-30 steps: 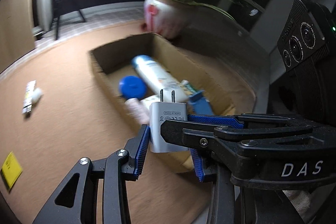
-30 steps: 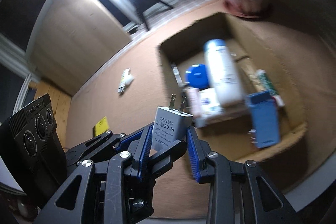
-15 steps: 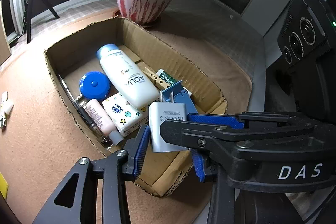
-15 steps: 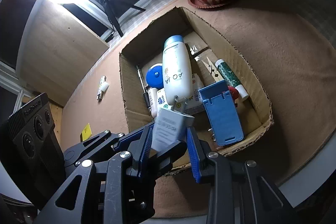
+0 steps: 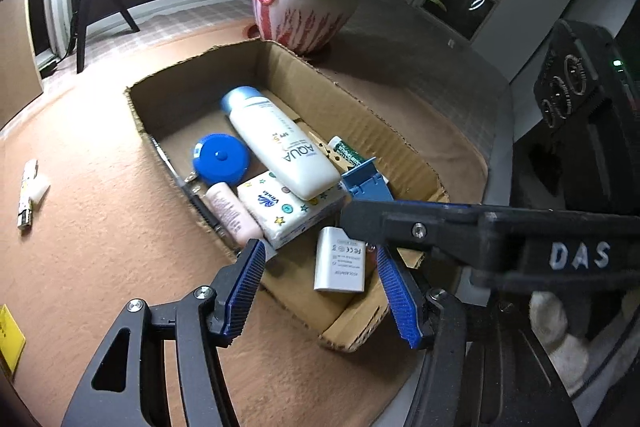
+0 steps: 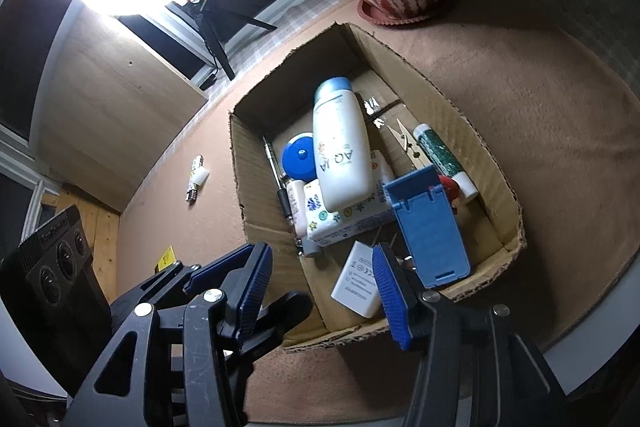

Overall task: Organize objects
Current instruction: 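Carry the charger plug into the box and open the right tool, then move both tools back toward the yellow ruler card on the felt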

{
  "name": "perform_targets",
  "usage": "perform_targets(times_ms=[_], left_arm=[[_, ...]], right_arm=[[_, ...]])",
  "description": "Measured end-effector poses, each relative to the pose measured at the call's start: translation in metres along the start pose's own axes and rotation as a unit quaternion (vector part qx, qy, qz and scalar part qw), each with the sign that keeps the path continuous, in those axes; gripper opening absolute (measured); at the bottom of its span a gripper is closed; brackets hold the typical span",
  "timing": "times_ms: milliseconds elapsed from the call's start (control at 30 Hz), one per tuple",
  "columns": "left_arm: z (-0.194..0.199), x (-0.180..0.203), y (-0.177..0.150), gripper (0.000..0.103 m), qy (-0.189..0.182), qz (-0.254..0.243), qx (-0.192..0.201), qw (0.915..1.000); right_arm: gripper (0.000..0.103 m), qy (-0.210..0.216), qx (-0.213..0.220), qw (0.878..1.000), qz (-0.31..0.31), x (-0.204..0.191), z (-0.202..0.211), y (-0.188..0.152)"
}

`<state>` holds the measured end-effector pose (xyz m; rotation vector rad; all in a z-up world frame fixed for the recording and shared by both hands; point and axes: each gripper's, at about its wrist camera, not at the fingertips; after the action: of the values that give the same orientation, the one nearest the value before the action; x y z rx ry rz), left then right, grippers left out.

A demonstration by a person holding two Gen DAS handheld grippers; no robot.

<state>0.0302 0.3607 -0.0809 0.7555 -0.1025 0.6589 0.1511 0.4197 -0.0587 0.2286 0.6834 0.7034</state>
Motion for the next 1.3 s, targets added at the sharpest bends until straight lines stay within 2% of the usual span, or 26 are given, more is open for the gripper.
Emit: perform_targets(times_ms=[300, 567, 767, 967, 1300], left_arm=[[0.037, -0.03, -0.007, 0.062, 0.019, 0.025, 0.024, 0.9992], [0.066, -0.091, -0.023, 0.062, 0.064, 0.07, 0.03, 0.995], [0.087, -0.16, -0.04, 0.062, 0.109, 0.115, 0.026, 0.987], [0.107, -0.234, -0.053, 0.062, 0.145, 0.177, 0.024, 0.9732], [0.114, -0.303, -0.07, 0.062, 0.187, 0.212, 0.003, 0.9593]], right_arm=[[0.049, 0.004, 0.004, 1.0, 0.026, -0.028, -0.005, 0.001], [0.048, 0.015, 0.003, 0.999, 0.049, -0.058, -0.01, -0.004], [0.048, 0.017, -0.009, 0.998, 0.058, -0.072, -0.021, -0.01], [0.048, 0.019, -0.025, 0.998, 0.063, -0.082, -0.032, -0.018], [0.048, 0.018, -0.035, 0.997, 0.065, -0.088, -0.036, -0.026]])
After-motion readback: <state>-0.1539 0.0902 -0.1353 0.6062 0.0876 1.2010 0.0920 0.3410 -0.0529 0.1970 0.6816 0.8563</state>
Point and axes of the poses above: each gripper's, at about its wrist camera, not at the fingertips, and z roughly against the way its jaws point, x to its right, y to its top, and after that the axes turned 6 degrees about x, right-handed
